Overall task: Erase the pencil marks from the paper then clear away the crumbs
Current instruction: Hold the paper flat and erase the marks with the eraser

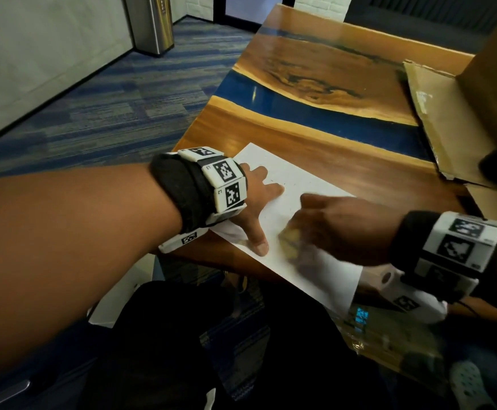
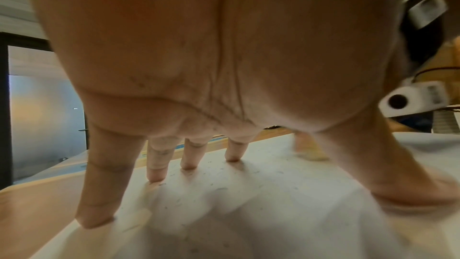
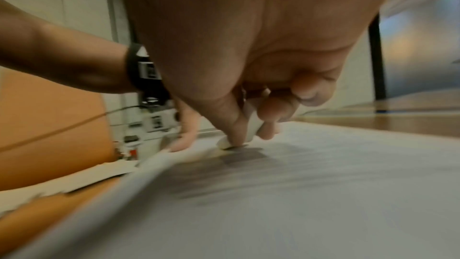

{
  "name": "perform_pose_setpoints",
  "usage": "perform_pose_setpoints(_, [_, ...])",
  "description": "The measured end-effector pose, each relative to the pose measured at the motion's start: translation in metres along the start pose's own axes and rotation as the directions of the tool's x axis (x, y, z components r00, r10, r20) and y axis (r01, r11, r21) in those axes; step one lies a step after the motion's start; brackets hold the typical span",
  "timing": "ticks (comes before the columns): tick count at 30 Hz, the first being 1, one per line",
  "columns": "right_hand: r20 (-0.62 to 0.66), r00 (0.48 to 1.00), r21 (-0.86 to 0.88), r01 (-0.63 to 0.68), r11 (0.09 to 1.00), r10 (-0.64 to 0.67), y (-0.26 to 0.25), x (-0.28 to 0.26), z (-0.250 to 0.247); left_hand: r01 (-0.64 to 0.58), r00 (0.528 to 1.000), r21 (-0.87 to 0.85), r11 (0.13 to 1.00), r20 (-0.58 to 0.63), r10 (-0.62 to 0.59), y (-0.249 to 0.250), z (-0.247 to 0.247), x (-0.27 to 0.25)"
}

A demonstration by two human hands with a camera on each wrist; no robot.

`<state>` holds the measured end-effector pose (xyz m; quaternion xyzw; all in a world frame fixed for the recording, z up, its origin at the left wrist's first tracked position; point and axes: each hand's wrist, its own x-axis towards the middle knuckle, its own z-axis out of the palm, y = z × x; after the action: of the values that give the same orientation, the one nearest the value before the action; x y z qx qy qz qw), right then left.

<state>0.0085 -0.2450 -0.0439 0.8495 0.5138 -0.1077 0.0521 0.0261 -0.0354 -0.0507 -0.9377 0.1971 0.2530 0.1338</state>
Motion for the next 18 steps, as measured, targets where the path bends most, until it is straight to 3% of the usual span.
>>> perform_pose_setpoints(2, [-0.063, 0.989, -0.052, -0.14, 0.989, 0.136, 0.016, 0.002, 0.0, 0.011, 1.0, 0.008, 1.0, -0.003, -0.011, 0.0, 0.0, -0.003])
perform_pose_setpoints(3, [-0.087, 0.99, -0.063, -0.116, 0.991, 0.11, 0.013, 0.0, 0.0, 0.015, 1.0, 0.007, 1.0, 0.0, -0.015, 0.001, 0.0, -0.004])
perform_pose_setpoints(6, [0.018, 0.986, -0.003, 0.165, 0.986, -0.165, -0.021, -0.006, 0.005, 0.013, 1.0, -0.018, 1.0, 0.014, -0.013, 0.001, -0.001, -0.004])
perform_pose_setpoints(7, [0.039, 0.982, -0.006, 0.185, 0.983, -0.185, -0.021, -0.006, 0.007, 0.009, 1.0, -0.017, 1.0, 0.012, -0.009, 0.001, -0.002, -0.003])
perform_pose_setpoints(9, [-0.015, 0.999, -0.038, 0.032, 0.999, -0.033, -0.003, 0.001, 0.004, 0.009, 1.0, -0.006, 1.0, 0.004, -0.009, 0.001, 0.001, -0.001])
perform_pose_setpoints(11, [-0.101, 0.978, -0.067, -0.187, 0.98, 0.18, 0.015, 0.007, 0.005, 0.01, 1.0, 0.011, 1.0, -0.013, -0.009, 0.001, 0.002, -0.001])
perform_pose_setpoints(12, [-0.117, 0.968, -0.059, -0.229, 0.972, 0.221, 0.016, 0.008, 0.005, 0.011, 1.0, 0.014, 1.0, -0.016, -0.011, 0.002, 0.003, -0.002])
perform_pose_setpoints(13, [-0.106, 0.972, -0.036, -0.216, 0.976, 0.212, 0.009, 0.009, 0.006, 0.016, 1.0, 0.013, 1.0, -0.014, -0.016, 0.002, 0.002, -0.002])
perform_pose_setpoints(16, [0.009, 1.0, 0.036, 0.002, 0.999, -0.003, -0.022, 0.005, 0.003, 0.023, 1.0, -0.018, 1.0, 0.002, -0.023, 0.001, 0.001, -0.003])
perform_pose_setpoints(18, [0.04, 0.997, 0.022, -0.064, 0.998, 0.063, -0.007, 0.006, 0.0, 0.02, 1.0, -0.015, 1.0, 0.006, -0.02, 0.002, 0.0, -0.002])
